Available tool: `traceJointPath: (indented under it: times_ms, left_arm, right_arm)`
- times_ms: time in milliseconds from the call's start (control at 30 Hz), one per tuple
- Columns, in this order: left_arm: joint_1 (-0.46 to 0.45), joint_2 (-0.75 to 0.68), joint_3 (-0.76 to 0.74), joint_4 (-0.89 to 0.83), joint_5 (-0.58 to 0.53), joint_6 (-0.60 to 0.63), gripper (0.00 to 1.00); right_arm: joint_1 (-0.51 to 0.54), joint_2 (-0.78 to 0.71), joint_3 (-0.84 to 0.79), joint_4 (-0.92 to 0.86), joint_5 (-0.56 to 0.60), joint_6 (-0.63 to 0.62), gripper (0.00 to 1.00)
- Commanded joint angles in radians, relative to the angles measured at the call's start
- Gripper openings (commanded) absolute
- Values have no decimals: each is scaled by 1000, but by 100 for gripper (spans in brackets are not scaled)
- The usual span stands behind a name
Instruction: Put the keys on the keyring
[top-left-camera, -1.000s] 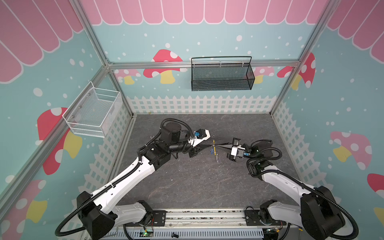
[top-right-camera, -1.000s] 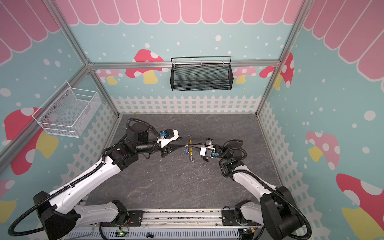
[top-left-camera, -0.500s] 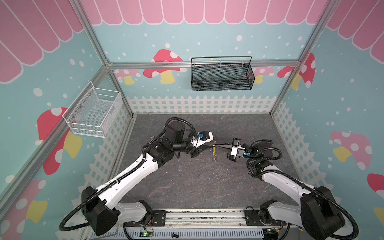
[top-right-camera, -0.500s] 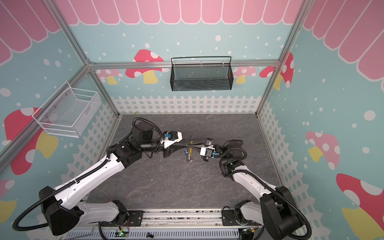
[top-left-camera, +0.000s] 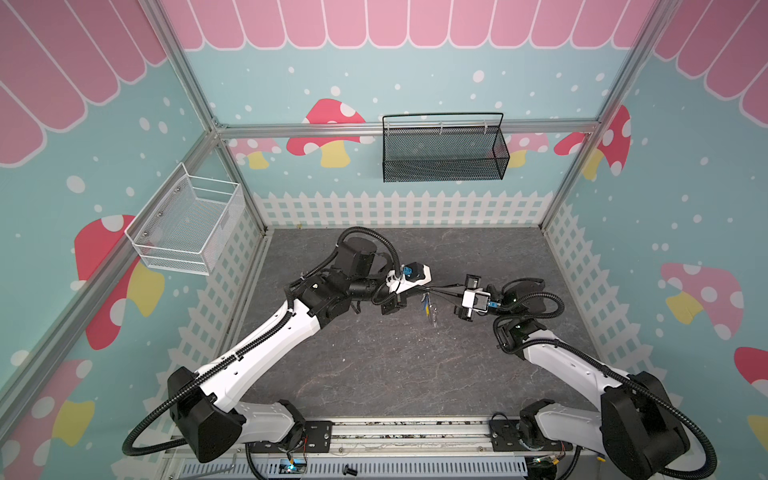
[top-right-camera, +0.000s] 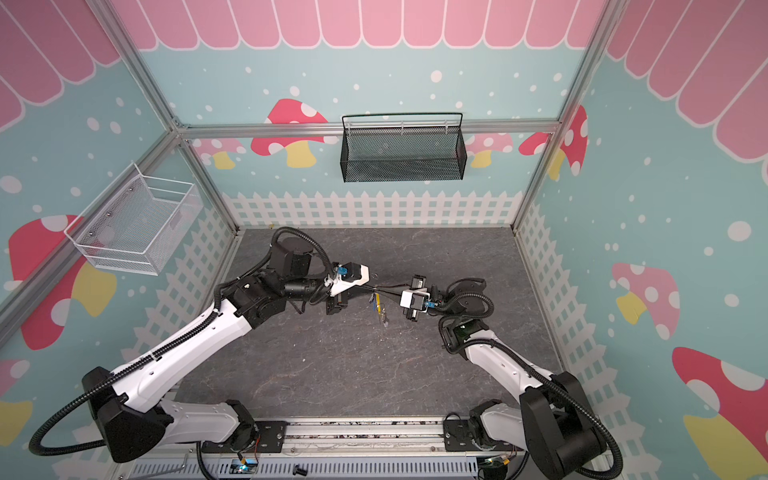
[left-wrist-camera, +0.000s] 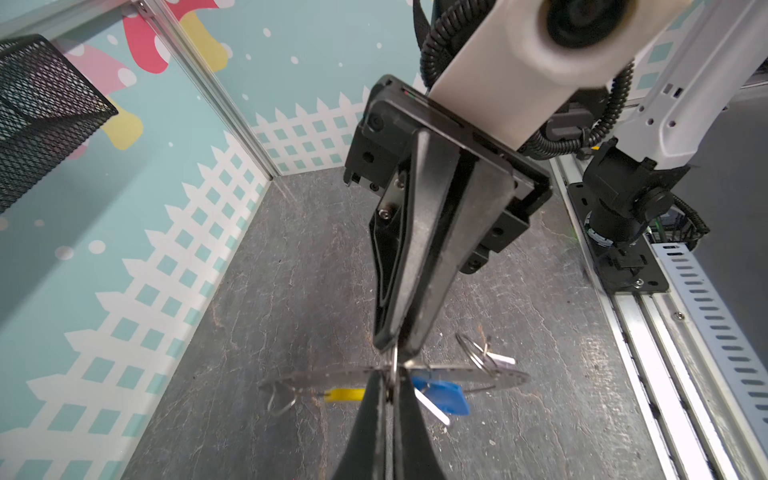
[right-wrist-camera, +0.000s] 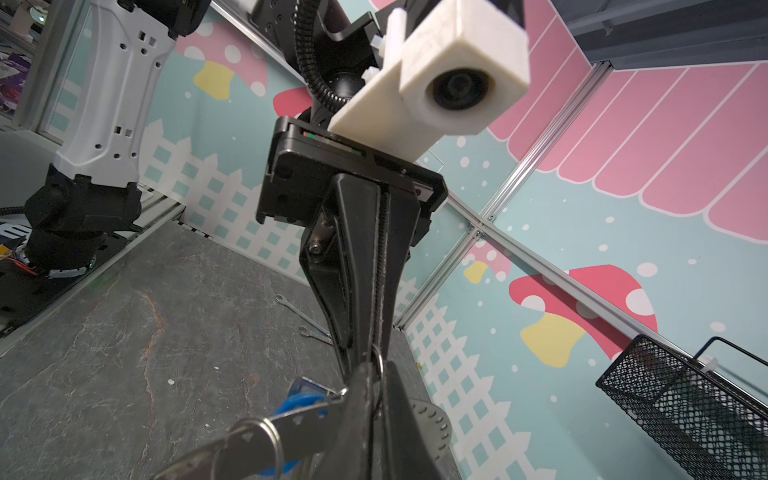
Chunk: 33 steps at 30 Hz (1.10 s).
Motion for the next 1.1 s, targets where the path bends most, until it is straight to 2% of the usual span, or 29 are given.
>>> traceJointPath:
  times_ms: [0, 133, 367, 667, 1067]
  left_arm:
    - [-7, 31, 128, -203, -8, 56, 0]
    - [-7, 78, 242, -363, -45, 79, 0]
    - [-26, 140, 375, -543, -143, 120, 0]
    - [-92, 201, 470, -620, -250, 132, 0]
    - [-140, 262, 573, -701, -335, 132, 0]
  right_arm:
    - [6, -15, 14, -80, 30, -60, 22]
    - [5, -64, 23, -217, 76, -179, 33]
    - [7, -121, 46, -331, 93, -254, 37]
    - [27, -94, 79, -351, -18, -243, 27]
    - [31, -75, 77, -353, -27, -229, 21]
